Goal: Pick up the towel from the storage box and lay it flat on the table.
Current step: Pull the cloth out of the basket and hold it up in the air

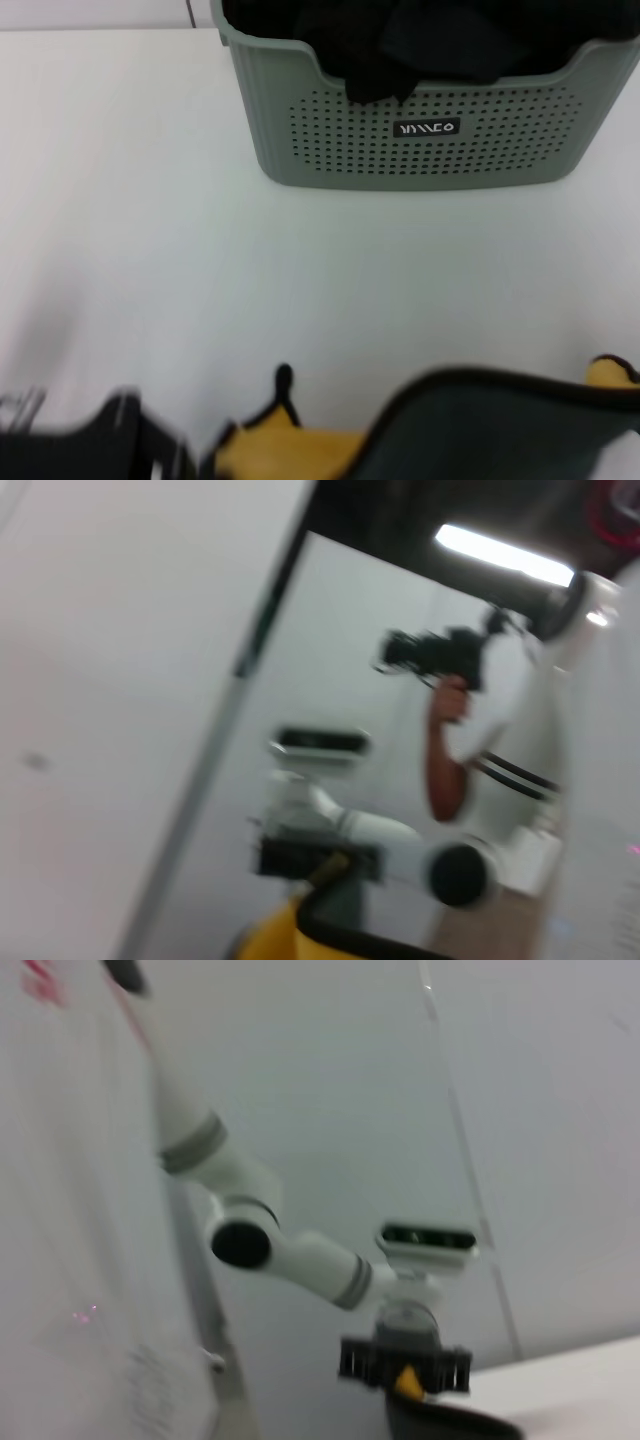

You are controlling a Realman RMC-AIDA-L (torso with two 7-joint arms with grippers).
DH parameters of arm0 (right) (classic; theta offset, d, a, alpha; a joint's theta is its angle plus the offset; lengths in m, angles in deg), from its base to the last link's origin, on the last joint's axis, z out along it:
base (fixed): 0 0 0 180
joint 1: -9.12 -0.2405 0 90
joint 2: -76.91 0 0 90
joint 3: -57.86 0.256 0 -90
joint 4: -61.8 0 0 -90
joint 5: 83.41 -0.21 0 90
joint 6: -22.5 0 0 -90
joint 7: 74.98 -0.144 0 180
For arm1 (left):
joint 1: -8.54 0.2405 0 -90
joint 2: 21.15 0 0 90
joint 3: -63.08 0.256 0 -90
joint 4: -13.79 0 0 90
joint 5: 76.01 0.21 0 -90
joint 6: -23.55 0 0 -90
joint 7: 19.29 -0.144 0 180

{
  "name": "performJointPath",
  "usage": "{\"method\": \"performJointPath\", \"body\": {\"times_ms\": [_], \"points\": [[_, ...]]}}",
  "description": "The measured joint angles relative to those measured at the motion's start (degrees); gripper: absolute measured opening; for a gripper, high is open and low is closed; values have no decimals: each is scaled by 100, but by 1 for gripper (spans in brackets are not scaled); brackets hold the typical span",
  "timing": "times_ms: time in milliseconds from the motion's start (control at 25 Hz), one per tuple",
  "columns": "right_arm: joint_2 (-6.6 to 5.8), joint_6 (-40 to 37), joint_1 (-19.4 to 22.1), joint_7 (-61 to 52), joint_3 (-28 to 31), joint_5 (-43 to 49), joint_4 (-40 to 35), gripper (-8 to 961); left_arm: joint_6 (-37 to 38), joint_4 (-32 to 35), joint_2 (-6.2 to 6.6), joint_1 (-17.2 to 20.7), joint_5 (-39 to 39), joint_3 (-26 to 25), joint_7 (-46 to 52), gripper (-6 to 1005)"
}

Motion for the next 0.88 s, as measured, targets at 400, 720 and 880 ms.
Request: {"method": "performJointPath", "body": {"times_ms": [400, 720, 880], "points": [[-633, -85, 104, -308, -1506, -1498, 291, 41, 19, 2054, 106, 1087, -37, 594, -83, 15], [-589, -67, -49, -137, -1496, -1563, 1213, 42, 4, 1523, 26, 943, -157, 522, -533, 15], [-492, -28, -621, 262, -849, -739, 2742, 42, -18, -344, -226, -42, 11, 104, -729, 15]]}}
